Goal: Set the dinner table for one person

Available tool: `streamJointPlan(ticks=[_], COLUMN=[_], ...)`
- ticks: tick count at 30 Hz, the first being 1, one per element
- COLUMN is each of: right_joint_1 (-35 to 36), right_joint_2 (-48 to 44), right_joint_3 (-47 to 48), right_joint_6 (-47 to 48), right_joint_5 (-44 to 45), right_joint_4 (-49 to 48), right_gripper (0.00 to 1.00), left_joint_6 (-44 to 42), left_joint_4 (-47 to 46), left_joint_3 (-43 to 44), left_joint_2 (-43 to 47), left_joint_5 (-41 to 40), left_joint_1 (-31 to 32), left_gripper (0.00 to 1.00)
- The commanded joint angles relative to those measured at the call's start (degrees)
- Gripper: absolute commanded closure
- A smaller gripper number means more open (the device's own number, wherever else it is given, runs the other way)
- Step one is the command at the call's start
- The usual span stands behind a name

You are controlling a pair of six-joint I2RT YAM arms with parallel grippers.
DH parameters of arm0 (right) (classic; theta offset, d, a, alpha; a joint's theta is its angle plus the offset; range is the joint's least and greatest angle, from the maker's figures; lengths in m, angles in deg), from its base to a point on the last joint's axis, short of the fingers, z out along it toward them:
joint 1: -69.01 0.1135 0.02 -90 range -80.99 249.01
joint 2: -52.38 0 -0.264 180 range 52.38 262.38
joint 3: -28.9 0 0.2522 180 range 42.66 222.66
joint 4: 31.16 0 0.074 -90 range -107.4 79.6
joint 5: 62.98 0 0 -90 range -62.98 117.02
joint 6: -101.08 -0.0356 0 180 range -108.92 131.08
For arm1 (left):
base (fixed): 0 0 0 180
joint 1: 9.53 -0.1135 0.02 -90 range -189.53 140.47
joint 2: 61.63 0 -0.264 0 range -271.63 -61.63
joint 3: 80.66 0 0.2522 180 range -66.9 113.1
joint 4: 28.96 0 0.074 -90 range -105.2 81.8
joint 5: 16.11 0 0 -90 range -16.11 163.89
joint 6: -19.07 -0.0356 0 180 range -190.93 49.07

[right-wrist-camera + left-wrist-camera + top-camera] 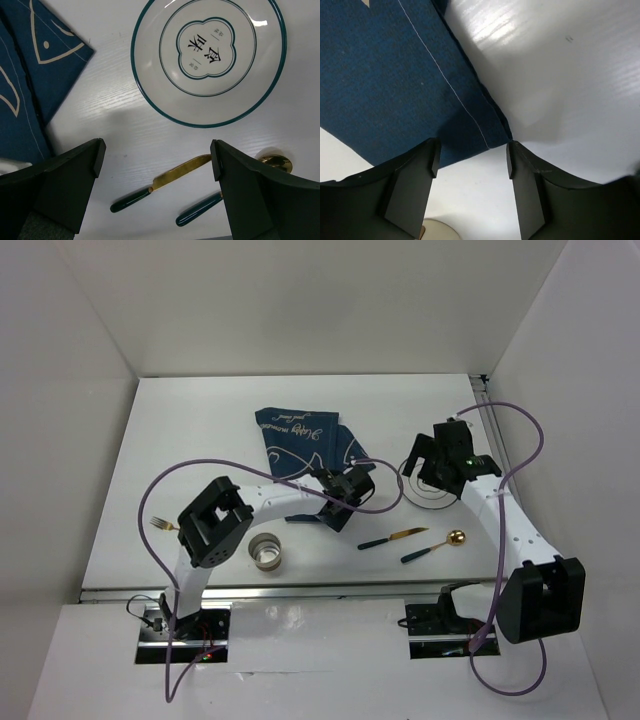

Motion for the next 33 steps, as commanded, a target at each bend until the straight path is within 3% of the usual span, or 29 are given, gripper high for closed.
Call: streamJointPlan(ticks=[1,8,10,12,13,14,16,24,33], right_joint_1=[-0.30,-0.30,-0.30,-0.30,-0.30,-0.30,-0.30,-0.30,-0.30], right_joint_2=[-0.76,-1.38,-1.38,-1.38,-1.38,-1.38,-1.38,2.31,9.25], right_joint_3=[0.11,0.11,-0.41,-0.42,-0.42,-0.42,-0.42,-0.95,1.86], right_joint_6=[0.62,0.09,0.09,0.09,0.09,0.09,0.09,0.62,1.67], right_joint_5=[-0.31,-0.31,-0.31,-0.31,-0.31,-0.31,-0.31,-7.16,-14.99], right_joint_4=[-2.17,-1.64,-1.64,-1.64,-1.64,-1.64,-1.64,-4.19,-7.88], right_gripper=[0.00,0.00,0.00,0.00,0.00,0.00,0.00,0.00,0.00], left_joint_6=[-0.92,0.83,0.83,0.83,1.70,3.54,4.17,1.63,1.53], left_joint_4=[-0.93,0.12,0.12,0.82,2.65,4.59,6.97,8.39,12.34], left_joint_3=[2.33,2.33,2.94,3.73,5.31,6.71,9.35,10.07,14.64], left_joint_2=[-2.44,-3.59,-3.59,-4.12,-4.12,-4.12,-4.12,8.08,14.24], left_joint_5=[-3.96,-8.98,-9.51,-10.56,-11.09,-12.48,-13.02,-11.18,-6.44], left_joint_1=[0.01,0.01,0.01,0.01,0.01,0.01,0.01,-1.04,-5.52], left_gripper=[0.28,0.28,0.34,0.51,0.62,0.83,1.00,1.00,1.00])
